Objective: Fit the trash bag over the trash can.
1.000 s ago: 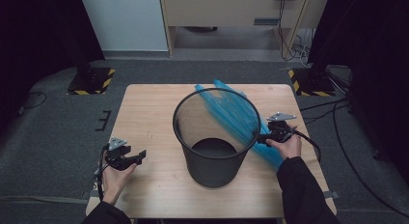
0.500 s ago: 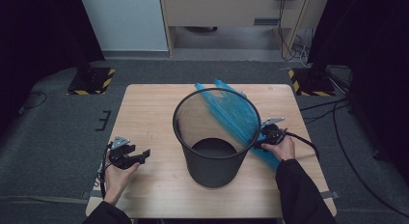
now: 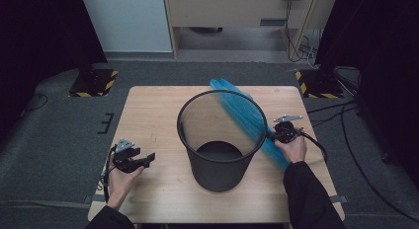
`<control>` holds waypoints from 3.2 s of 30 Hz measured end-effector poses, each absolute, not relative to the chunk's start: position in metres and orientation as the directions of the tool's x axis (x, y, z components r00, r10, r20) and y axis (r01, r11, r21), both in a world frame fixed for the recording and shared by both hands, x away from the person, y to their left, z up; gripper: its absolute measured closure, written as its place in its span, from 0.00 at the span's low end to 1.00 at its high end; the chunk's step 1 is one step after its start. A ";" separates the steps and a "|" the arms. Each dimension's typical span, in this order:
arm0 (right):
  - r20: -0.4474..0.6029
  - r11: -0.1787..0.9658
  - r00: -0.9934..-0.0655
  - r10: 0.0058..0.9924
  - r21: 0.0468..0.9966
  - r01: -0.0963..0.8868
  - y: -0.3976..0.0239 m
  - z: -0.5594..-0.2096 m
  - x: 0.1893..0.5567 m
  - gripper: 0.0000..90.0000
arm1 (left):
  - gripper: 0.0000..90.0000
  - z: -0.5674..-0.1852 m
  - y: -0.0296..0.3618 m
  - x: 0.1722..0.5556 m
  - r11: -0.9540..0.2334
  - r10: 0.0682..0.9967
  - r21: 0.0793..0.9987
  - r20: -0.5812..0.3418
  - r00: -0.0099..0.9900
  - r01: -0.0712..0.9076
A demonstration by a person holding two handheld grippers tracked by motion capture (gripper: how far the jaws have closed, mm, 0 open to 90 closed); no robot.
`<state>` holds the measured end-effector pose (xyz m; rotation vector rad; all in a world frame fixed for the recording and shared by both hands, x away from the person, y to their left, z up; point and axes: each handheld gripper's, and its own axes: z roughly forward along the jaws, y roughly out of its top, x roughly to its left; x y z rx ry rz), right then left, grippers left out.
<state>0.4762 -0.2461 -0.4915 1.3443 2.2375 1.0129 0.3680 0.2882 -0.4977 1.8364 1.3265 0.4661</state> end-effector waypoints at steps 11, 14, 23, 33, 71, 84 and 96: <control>0.141 0.140 -0.505 0.851 0.867 0.478 -0.257 -0.444 0.468 0.99 | 0.32 -0.498 0.287 0.368 -0.128 0.910 0.780 -0.152 0.385 0.612; 0.143 0.118 -0.512 0.847 0.888 0.444 -0.258 -0.433 0.466 0.99 | 0.32 -0.498 0.287 0.367 -0.130 0.911 0.781 -0.149 0.385 0.611; 0.135 0.029 -0.569 0.811 0.962 0.270 -0.261 -0.368 0.444 0.99 | 0.32 -0.496 0.287 0.368 -0.138 0.911 0.786 -0.139 0.389 0.603; 0.116 -0.024 -0.625 0.772 0.988 0.154 -0.252 -0.319 0.422 0.99 | 0.31 -0.497 0.285 0.368 -0.136 0.912 0.785 -0.139 0.386 0.605; 0.063 0.007 -0.839 0.541 0.997 0.079 -0.089 -0.243 0.424 0.99 | 0.31 -0.497 0.284 0.369 -0.142 0.912 0.784 -0.134 0.388 0.604; 0.003 0.238 -0.852 0.524 0.960 0.149 -0.056 -0.286 0.427 0.94 | 0.31 -0.497 0.284 0.369 -0.147 0.911 0.786 -0.129 0.392 0.601; 0.103 0.362 -0.818 0.566 0.860 0.360 -0.060 -0.317 0.437 0.67 | 0.31 -0.497 0.284 0.368 -0.152 0.910 0.783 -0.126 0.394 0.603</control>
